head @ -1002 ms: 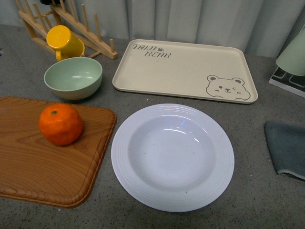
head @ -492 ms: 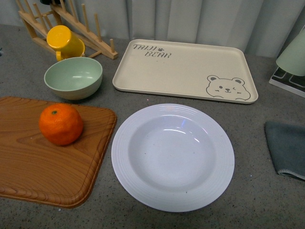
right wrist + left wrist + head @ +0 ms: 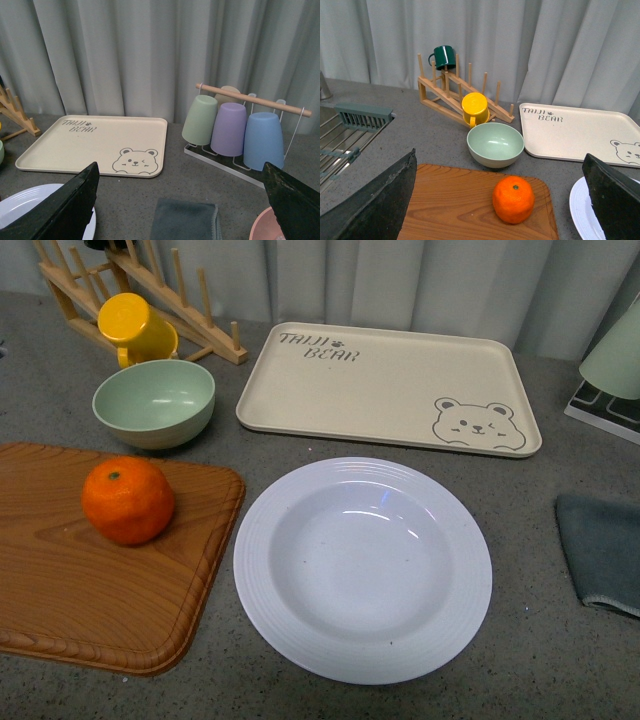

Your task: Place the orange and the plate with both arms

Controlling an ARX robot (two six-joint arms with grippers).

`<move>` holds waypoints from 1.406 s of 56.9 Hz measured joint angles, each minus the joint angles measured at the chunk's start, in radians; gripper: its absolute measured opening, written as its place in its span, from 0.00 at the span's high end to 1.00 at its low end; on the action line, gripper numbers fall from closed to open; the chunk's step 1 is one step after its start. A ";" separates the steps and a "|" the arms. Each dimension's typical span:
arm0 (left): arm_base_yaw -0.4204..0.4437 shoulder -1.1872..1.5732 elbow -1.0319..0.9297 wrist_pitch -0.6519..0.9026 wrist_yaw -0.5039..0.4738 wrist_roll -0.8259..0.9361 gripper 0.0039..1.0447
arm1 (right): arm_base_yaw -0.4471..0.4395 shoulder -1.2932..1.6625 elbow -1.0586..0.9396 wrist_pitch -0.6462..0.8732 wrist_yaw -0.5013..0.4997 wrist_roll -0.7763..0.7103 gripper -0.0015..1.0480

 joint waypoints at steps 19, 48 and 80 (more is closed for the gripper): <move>0.000 0.000 0.000 0.000 0.000 0.000 0.06 | 0.000 0.000 0.000 0.000 0.000 0.000 0.09; 0.000 0.000 0.000 0.000 0.000 0.000 0.06 | 0.000 0.000 0.000 0.000 0.000 0.000 0.09; 0.001 1.162 0.267 0.728 -0.249 -0.254 0.06 | -0.001 0.000 0.000 0.000 0.000 0.000 0.09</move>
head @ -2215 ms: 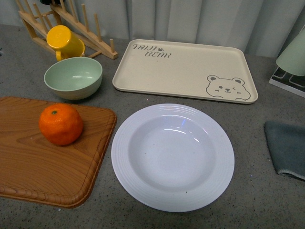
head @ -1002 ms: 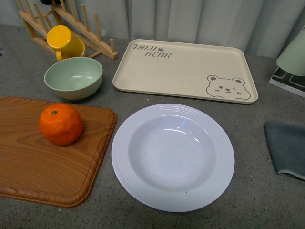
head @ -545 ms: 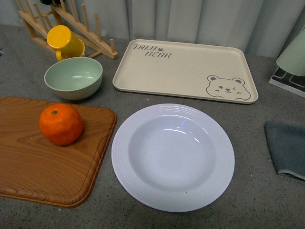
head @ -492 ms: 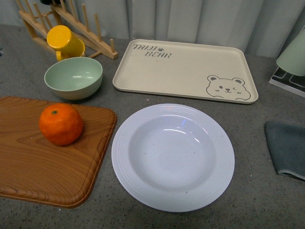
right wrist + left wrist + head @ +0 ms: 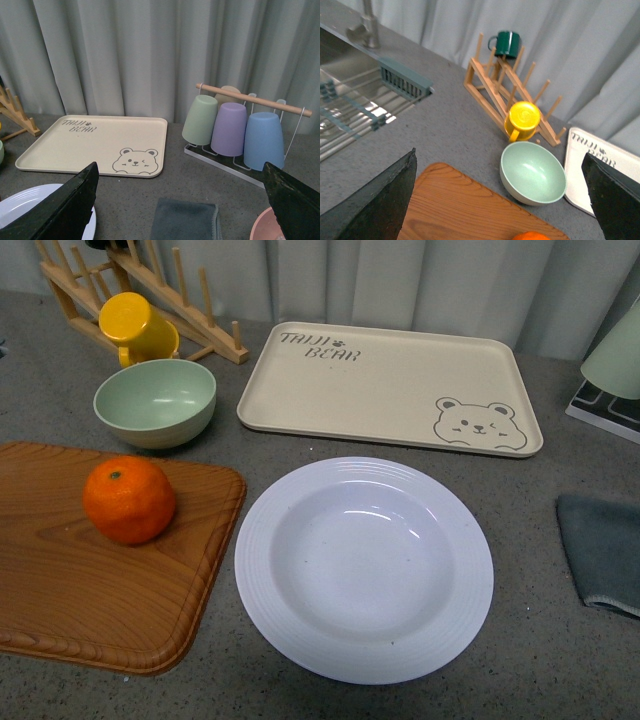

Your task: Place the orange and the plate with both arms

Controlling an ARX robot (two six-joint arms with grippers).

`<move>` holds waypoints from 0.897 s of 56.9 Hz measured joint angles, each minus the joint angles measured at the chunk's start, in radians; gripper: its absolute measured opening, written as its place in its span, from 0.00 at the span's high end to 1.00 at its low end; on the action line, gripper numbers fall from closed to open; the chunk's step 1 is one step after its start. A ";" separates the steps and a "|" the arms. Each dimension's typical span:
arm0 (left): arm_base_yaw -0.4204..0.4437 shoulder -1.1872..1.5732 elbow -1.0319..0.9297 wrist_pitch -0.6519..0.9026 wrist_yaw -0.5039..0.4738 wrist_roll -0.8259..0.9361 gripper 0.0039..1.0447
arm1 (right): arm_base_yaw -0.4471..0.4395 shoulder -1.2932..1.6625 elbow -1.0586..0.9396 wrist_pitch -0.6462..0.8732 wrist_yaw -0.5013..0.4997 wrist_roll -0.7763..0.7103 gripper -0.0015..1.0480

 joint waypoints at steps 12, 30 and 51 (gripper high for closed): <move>-0.008 0.374 0.181 -0.026 0.069 0.006 0.06 | 0.000 0.000 0.000 0.000 0.000 0.000 0.09; -0.008 0.541 0.281 -0.148 0.138 -0.015 0.06 | 0.000 0.000 0.000 0.000 0.000 0.000 0.09; -0.035 0.671 0.323 -0.130 0.176 -0.032 0.06 | 0.000 0.000 0.000 0.000 0.000 0.000 0.09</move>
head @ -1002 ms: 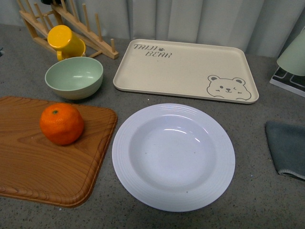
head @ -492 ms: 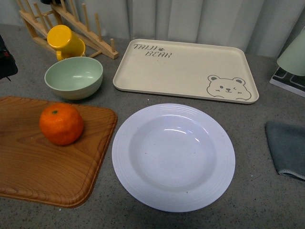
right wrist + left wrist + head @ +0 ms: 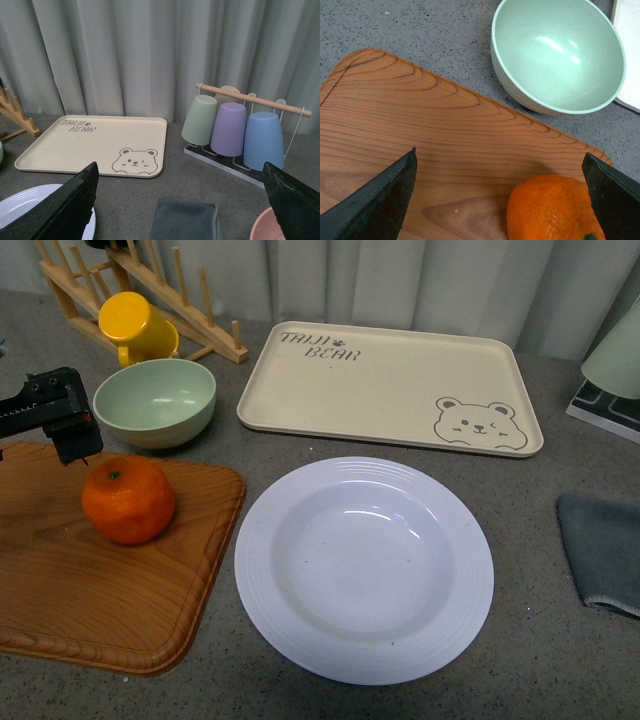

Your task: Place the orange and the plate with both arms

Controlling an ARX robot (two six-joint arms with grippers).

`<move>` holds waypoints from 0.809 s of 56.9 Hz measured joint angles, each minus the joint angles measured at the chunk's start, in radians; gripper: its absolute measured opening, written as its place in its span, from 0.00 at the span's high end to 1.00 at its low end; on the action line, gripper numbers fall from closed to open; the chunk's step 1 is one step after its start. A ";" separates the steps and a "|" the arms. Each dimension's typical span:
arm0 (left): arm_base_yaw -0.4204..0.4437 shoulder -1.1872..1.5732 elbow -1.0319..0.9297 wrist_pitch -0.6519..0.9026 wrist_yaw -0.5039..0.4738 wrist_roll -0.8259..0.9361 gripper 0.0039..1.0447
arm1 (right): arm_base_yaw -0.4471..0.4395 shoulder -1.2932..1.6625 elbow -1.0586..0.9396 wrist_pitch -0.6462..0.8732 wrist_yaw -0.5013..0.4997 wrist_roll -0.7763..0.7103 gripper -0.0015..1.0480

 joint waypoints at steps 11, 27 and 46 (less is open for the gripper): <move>-0.024 -0.013 0.005 -0.026 0.037 -0.002 0.06 | 0.000 0.000 0.000 0.000 0.000 0.000 0.09; -0.101 -0.008 0.006 -0.077 0.091 0.021 0.06 | 0.000 0.000 0.000 0.000 0.000 0.000 0.09; -0.102 0.047 0.018 -0.110 0.107 0.053 0.06 | 0.000 0.000 0.000 0.000 0.000 0.000 0.09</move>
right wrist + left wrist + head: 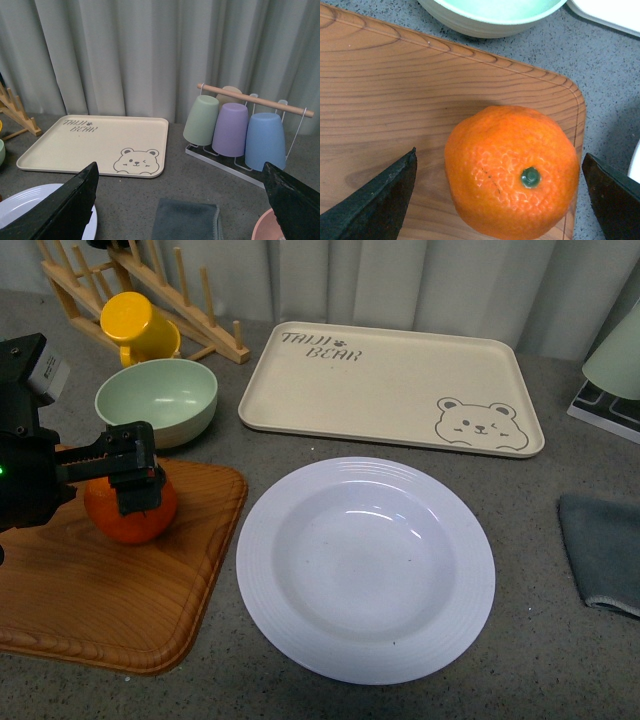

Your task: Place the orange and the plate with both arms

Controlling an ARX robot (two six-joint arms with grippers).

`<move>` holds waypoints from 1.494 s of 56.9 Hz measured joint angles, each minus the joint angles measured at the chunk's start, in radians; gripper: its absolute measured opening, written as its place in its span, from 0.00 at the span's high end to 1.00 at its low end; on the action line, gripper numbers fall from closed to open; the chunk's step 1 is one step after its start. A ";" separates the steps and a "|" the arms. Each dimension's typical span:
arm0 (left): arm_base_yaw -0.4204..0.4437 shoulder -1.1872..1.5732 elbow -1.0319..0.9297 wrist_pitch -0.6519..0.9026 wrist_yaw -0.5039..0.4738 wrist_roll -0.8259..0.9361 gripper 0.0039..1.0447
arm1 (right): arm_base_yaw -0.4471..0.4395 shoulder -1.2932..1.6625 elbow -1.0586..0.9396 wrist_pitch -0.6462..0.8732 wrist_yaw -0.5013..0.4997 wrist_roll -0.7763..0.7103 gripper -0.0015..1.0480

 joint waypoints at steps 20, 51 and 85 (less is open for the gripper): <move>-0.002 0.017 0.002 0.000 -0.010 0.003 0.36 | 0.000 0.000 0.000 0.000 0.000 0.000 0.09; -0.182 -0.103 0.045 -0.051 -0.012 -0.012 0.38 | 0.000 0.000 0.000 0.000 0.000 0.000 0.09; -0.444 -0.047 0.127 -0.091 0.005 -0.079 0.38 | 0.000 0.000 0.000 0.000 0.000 0.000 0.09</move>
